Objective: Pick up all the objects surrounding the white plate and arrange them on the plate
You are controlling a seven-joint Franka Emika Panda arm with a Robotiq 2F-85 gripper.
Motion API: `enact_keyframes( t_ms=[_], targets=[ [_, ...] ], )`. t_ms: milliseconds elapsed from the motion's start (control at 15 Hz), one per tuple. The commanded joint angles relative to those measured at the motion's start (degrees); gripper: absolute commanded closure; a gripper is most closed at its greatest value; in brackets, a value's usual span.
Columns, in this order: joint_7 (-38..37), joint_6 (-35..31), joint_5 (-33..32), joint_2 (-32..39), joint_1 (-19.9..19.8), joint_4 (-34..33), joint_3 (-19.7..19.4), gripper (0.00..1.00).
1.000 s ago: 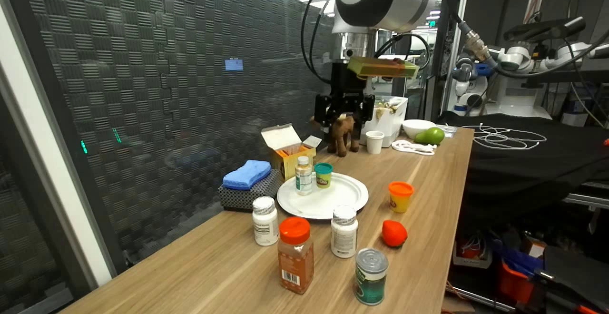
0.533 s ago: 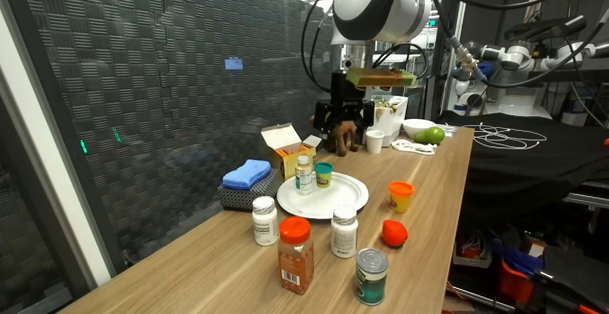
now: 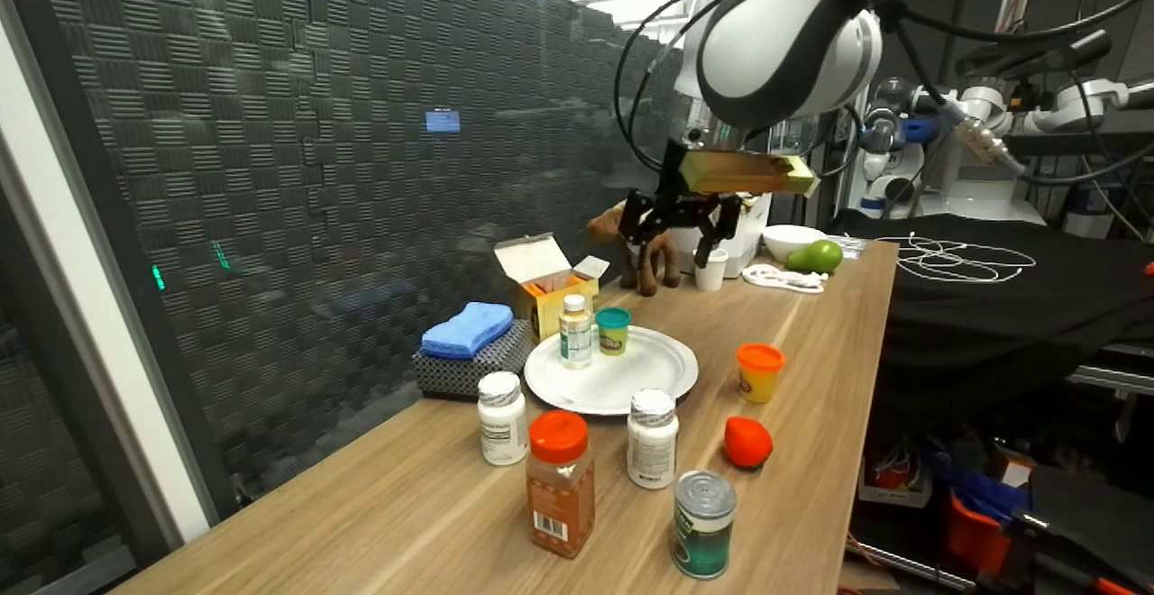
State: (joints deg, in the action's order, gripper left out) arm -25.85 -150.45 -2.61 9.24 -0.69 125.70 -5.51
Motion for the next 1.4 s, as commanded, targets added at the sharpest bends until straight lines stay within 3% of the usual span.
enact_keyframes(
  t_ms=[0,267,733,1067,1333],
  targets=[
    [-10.53,-2.70,-7.02,-6.13,1.16,8.44,-2.96,0.00],
    [-12.56,3.36,-6.78,-8.34,-0.24,10.25,-1.96,0.00],
    [-9.60,16.74,-2.66,-6.89,-0.91,6.85,-0.50,0.00],
    [-8.02,11.82,-1.57,-3.35,-1.34,7.20,-0.73,0.00],
    [-3.05,9.10,4.52,-0.99,-1.67,7.52,-0.55,0.00]
  ],
)
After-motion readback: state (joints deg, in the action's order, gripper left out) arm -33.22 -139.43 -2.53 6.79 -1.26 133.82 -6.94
